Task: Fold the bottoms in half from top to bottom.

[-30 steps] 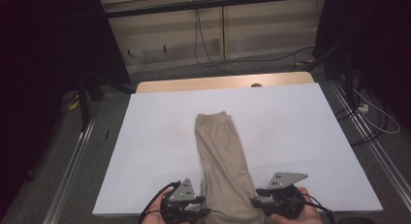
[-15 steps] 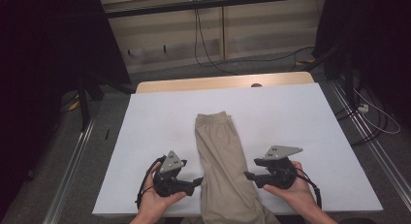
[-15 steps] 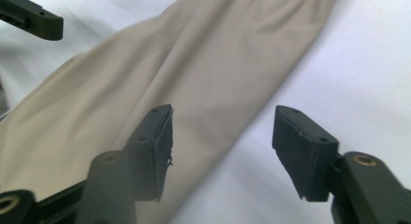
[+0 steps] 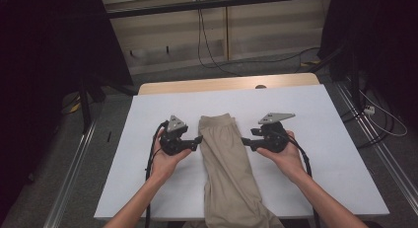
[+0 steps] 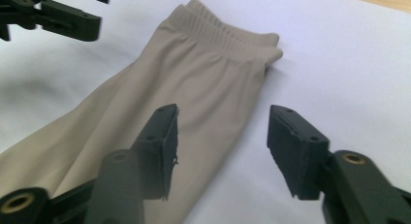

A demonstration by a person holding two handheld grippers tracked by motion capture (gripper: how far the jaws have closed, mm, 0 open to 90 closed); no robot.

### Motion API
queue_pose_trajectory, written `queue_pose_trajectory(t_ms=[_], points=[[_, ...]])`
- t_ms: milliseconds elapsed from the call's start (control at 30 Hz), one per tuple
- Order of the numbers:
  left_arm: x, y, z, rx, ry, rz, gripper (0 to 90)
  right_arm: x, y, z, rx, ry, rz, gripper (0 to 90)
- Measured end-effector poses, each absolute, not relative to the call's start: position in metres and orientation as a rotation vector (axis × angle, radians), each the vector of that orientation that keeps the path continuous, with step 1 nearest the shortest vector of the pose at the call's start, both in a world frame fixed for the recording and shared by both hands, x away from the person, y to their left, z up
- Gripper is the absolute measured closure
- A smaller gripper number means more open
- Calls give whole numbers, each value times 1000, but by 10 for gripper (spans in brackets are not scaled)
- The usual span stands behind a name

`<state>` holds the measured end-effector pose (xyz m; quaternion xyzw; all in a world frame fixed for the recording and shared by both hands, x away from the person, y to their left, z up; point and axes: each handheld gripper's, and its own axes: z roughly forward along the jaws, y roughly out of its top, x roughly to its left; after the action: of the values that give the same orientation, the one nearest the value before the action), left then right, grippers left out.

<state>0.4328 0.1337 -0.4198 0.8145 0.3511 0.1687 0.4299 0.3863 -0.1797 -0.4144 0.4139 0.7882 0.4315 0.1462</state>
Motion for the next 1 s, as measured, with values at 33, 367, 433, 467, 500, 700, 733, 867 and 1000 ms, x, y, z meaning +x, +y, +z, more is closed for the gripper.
queue_pose_trajectory(t_ms=[33, 367, 433, 467, 500, 700, 733, 867, 1000], points=[[439, 132, -421, 2045, 908, 426, 321, 392, -178, -415, 1194, 2269, 1235, 501], [479, 120, -436, 2058, 990, 476, 329, 451, -155, -420, 1211, 2240, 1164, 587], [486, 119, -439, 2074, 1000, 510, 360, 462, -148, -422, 1202, 2248, 1139, 606], [490, 118, -442, 2078, 1023, 494, 356, 467, -146, -424, 1216, 2252, 1127, 611], [492, 118, -443, 2081, 1035, 481, 362, 472, -143, -426, 1226, 2253, 1136, 622], [501, 115, -450, 2077, 1070, 473, 412, 491, -133, -436, 1255, 2259, 1115, 652], [502, 115, -451, 2065, 1078, 466, 427, 494, -133, -437, 1260, 2258, 1114, 659], [505, 117, -451, 2052, 1087, 441, 466, 504, -135, -442, 1298, 2244, 1114, 679], [505, 119, -451, 2028, 1107, 436, 495, 508, -137, -450, 1350, 2254, 1111, 662]])
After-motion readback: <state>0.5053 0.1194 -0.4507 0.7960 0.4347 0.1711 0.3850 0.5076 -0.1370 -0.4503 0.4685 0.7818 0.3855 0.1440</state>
